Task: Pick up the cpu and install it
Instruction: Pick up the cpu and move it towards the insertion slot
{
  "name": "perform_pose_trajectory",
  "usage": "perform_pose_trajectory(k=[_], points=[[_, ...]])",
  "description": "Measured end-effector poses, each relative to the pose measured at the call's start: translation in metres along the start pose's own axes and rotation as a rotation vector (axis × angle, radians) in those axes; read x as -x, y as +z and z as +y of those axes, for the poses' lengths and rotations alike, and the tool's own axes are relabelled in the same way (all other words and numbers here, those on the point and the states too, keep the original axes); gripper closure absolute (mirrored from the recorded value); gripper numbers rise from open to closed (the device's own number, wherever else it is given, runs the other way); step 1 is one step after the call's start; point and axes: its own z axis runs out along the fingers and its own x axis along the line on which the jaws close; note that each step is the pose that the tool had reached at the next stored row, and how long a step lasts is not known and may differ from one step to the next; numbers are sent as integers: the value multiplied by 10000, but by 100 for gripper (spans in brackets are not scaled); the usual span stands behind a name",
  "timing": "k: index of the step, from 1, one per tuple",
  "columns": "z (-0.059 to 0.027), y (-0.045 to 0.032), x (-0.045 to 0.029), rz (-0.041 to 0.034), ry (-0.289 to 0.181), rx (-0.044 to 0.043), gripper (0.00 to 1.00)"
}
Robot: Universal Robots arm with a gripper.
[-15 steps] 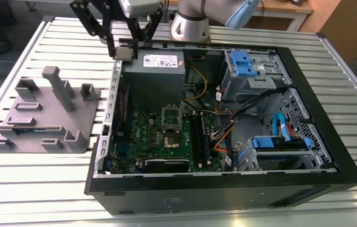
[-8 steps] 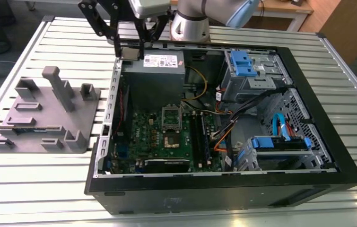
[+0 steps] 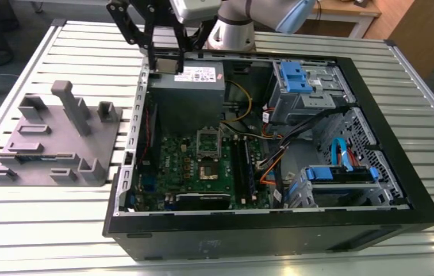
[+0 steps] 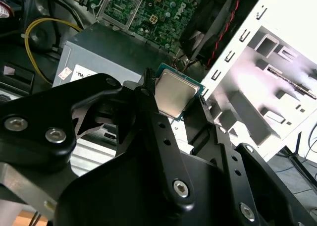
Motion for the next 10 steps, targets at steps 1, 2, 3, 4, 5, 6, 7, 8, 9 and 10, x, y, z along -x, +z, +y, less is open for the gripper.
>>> perform_pose_trajectory(k=[1, 2, 3, 4, 5, 6, 7, 8, 9, 10], points=[[1, 0, 17, 8, 0, -1, 53], [1, 0, 33, 14, 0, 0, 53], [2, 0, 50, 21, 0, 0, 53], [2, 0, 64, 28, 0, -1, 53], [3, 0, 78, 34, 0, -1, 53], [3, 0, 94, 39, -1, -1, 53], [4, 0, 111, 46, 0, -1, 53], [5, 0, 127, 52, 0, -1, 53], [5, 0, 143, 58, -1, -1, 53], [6, -1, 158, 65, 0, -2, 53]])
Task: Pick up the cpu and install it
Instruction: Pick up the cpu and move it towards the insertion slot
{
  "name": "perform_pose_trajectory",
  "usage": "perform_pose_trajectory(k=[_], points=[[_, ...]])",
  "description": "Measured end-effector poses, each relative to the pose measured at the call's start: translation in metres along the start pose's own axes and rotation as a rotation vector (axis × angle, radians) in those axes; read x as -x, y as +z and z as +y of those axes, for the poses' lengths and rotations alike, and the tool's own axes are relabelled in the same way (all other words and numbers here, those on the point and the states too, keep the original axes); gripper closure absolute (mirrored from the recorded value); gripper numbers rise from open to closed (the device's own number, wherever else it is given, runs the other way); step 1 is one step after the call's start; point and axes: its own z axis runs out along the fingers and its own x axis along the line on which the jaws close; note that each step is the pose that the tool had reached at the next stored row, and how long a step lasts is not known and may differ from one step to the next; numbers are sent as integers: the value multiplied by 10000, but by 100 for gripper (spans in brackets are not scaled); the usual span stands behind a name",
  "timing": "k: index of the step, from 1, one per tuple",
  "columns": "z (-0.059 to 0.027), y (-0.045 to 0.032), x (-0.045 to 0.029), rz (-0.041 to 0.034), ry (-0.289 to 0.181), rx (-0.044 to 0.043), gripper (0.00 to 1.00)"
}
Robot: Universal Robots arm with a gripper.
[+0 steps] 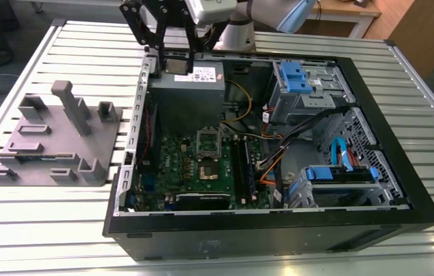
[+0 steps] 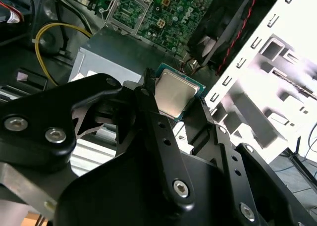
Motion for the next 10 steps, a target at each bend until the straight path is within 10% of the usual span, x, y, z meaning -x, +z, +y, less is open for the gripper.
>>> perform_pose_trajectory(k=[10], points=[[5, 11, 161, 52, 0, -6, 53]])
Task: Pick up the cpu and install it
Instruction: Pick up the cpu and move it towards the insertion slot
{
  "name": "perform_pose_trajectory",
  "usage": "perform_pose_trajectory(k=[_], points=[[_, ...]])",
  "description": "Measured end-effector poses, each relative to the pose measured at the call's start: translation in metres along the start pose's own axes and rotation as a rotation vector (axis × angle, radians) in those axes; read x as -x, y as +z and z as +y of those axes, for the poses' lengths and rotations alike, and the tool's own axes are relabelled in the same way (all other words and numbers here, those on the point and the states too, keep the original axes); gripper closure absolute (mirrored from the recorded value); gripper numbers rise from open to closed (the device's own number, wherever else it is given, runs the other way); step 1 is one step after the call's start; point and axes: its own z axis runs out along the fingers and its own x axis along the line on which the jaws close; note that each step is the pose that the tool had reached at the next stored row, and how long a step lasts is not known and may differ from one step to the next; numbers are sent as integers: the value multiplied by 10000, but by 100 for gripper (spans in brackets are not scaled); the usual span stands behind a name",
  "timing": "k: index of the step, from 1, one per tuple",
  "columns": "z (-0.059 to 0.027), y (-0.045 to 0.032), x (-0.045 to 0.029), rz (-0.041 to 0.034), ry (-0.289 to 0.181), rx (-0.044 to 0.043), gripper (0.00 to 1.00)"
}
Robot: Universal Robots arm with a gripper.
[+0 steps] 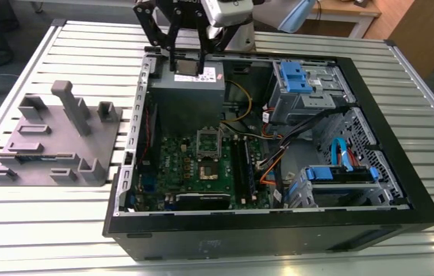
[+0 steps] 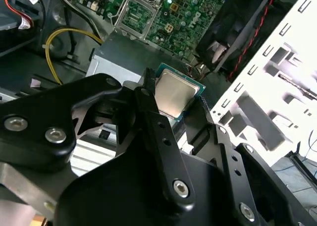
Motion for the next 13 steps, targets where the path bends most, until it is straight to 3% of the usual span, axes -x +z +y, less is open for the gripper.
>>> perform_pose_trajectory(k=[7, 13], points=[[-3, 82, 14, -6, -50, 0, 53], [-20, 123, 17, -75, -214, 13, 53]])
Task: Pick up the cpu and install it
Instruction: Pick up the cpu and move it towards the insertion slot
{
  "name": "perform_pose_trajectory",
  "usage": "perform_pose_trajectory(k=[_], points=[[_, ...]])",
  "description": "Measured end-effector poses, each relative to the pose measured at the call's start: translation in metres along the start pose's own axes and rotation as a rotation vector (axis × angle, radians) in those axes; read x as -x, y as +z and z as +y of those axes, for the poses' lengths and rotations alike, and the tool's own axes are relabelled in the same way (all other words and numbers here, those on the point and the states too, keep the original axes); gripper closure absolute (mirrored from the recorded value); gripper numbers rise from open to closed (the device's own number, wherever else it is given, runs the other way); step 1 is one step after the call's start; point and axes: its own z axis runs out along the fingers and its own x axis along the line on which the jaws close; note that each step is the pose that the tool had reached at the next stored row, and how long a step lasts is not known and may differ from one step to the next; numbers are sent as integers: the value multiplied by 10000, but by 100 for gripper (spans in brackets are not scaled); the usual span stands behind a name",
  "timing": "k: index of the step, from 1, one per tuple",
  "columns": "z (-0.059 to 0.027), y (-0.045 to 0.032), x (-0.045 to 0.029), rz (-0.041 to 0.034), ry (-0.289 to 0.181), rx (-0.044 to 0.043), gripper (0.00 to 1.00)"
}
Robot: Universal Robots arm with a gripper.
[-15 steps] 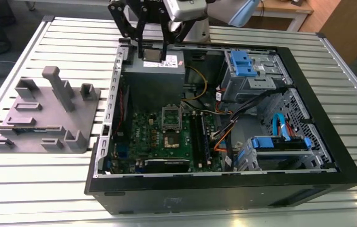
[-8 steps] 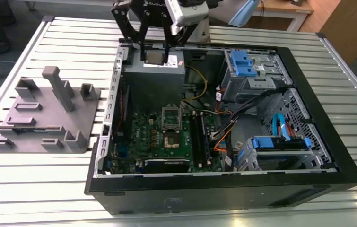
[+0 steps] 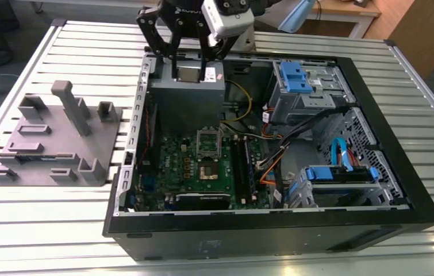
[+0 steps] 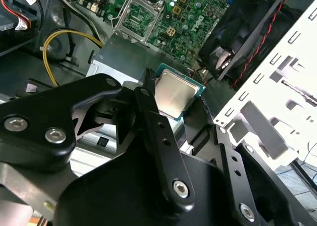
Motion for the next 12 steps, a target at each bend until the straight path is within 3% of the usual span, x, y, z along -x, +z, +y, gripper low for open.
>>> perform_pose_trajectory(k=[9, 12], points=[[-48, 40, 2, -294, -201, 41, 53], [-66, 56, 3, -363, -215, 70, 53]])
